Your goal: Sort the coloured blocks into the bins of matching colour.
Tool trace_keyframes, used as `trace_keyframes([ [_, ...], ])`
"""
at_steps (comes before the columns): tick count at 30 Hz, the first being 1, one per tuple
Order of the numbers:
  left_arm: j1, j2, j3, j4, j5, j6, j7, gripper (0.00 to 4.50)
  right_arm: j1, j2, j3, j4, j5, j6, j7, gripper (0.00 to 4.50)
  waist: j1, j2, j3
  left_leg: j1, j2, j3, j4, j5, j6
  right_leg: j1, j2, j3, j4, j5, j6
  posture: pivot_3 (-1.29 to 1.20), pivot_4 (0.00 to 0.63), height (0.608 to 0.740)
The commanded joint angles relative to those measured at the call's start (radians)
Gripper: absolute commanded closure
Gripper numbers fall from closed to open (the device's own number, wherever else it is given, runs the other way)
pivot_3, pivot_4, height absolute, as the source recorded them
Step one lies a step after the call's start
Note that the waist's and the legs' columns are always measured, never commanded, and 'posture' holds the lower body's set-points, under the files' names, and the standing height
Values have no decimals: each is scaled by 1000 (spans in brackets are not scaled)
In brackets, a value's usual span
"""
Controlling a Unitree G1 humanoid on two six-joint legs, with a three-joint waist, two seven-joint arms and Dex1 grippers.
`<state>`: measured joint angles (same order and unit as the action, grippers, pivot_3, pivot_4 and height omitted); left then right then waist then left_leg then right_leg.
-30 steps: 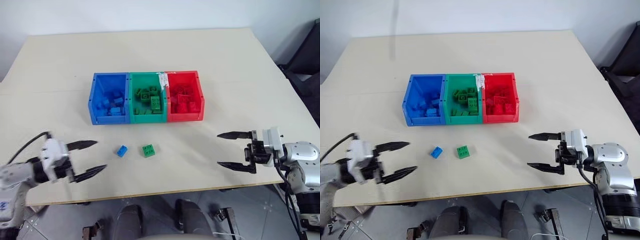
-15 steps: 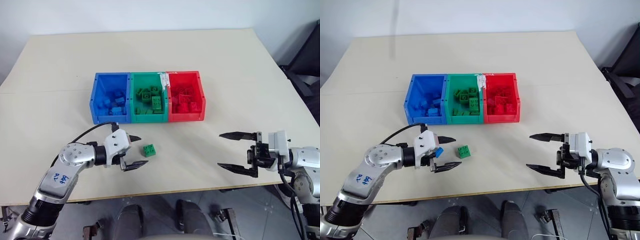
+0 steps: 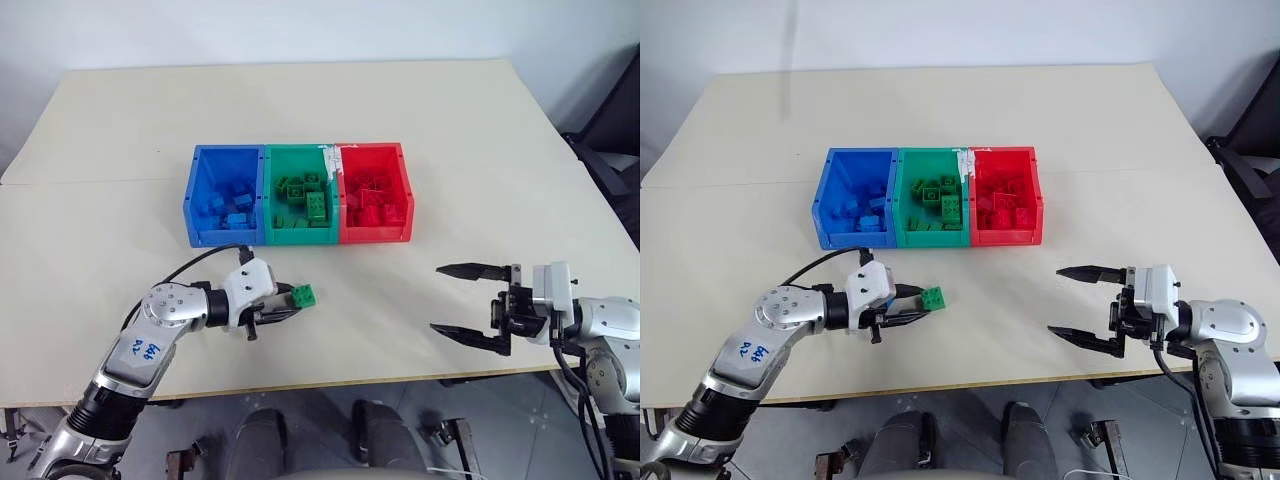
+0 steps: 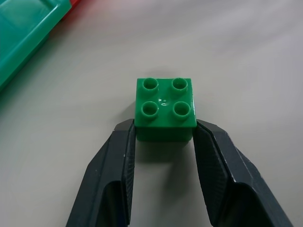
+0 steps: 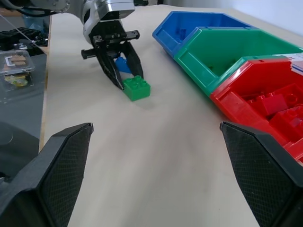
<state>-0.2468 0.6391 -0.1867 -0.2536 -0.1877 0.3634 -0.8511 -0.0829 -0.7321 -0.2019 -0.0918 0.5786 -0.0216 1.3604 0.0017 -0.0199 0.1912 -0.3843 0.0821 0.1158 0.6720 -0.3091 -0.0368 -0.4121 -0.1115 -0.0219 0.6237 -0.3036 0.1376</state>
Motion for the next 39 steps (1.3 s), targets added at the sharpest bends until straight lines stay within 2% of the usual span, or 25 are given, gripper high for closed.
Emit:
trace_keyframes([
  [1,-3,-25,27,8,-18,-69,-8,3051,-5,7,-7,-30,13,-6,-9,0,0,0,0,0,0,0,0,0,0,0,0,0,0,0,0,0,150,740],
  [7,-31,-90,208,24,-191,-122,-11,3051,-6,35,-63,-72,61,22,-99,0,-1,0,0,-1,0,-1,3,0,1,0,0,0,2,0,0,0,150,740],
  [10,-89,-115,252,44,-241,-87,7,3051,-8,41,-108,-86,76,38,-170,0,-1,0,0,-1,0,-1,5,-1,1,0,0,0,3,0,0,0,150,740],
  [14,-300,-190,235,208,-187,-75,102,3051,-16,65,-178,-100,104,76,-298,0,19,-1,0,-2,0,-2,10,-1,2,3,0,-1,2,2,2,0,150,740],
  [19,-480,-261,170,451,-55,-165,176,3051,10,69,-193,-120,98,85,-333,0,24,-1,0,-2,-1,-1,10,-1,4,3,0,0,0,3,3,0,150,740],
  [22,-536,-280,146,548,-7,-175,195,3051,24,64,-183,-135,89,80,-325,0,20,-1,0,-3,-1,-1,10,-2,5,2,0,0,-1,3,4,0,150,740],
  [25,-554,-283,143,580,19,-180,215,2075,40,55,-175,-141,76,71,-307,0,19,-1,0,-4,-1,1,8,-2,5,1,1,0,-2,3,4,0,150,740],
  [31,-517,-261,167,523,-6,-161,184,233,29,58,-164,-122,72,72,-284,0,23,-1,0,-4,-1,1,9,-3,5,1,0,0,-3,4,4,0,150,740],
  [32,-496,-247,185,490,-29,-153,168,57,17,59,-155,-113,73,72,-276,0,22,-1,0,-4,-1,1,9,-3,5,1,0,0,-2,4,4,0,150,740],
  [34,-465,-226,209,441,-66,-131,140,57,-8,62,-138,-97,72,73,-258,0,18,-1,0,-4,-1,1,9,-3,5,1,0,0,-2,4,4,0,150,740],
  [39,-272,-79,317,285,-145,-214,-9,57,-86,65,-66,-21,46,47,-167,0,-2,0,0,-3,0,1,8,-3,5,1,1,0,-1,4,4,0,150,740],
])
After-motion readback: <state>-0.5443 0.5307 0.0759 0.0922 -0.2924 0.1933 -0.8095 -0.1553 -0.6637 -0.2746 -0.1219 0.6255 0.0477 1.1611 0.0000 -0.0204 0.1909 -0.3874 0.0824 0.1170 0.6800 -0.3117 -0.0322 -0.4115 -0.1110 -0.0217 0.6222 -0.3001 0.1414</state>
